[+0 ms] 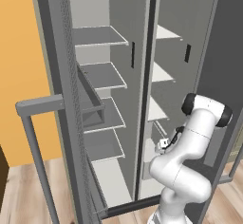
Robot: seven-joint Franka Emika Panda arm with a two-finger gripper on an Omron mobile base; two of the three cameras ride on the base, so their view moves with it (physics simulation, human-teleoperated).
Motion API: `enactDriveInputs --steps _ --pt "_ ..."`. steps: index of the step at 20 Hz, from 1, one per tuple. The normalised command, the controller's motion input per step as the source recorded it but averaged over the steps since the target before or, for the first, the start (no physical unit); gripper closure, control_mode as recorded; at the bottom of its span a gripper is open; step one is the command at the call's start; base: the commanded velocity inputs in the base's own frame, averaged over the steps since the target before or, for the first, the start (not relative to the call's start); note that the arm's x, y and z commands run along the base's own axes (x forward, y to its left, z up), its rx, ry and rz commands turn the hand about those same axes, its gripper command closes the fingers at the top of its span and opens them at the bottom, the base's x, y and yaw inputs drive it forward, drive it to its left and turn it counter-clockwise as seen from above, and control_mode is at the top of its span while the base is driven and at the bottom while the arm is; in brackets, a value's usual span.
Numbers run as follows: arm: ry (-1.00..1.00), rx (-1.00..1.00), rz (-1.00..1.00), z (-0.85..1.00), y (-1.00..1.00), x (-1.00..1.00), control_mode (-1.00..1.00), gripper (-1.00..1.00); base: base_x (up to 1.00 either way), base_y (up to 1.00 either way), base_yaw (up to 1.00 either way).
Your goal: Take the bell pepper and kiwi from the fridge shelf and place them in the freezer drawer to begin freezing them.
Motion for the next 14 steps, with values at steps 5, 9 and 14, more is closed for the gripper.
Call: enactDriveInputs --steps 5,9,14 --pt "0.01 0.0 0.0 0.15 0.06 0.21 -1.0 1.0 0.0 0.0 0.0" --pt "0.05 0.0 0.0 -0.01 0.11 0.45 -1.0 1.0 0.0 0.0 0.0" --pt "0.1 0.0 0.0 -0.27 0.12 0.56 -1.0 1.0 0.0 0.0 0.0"
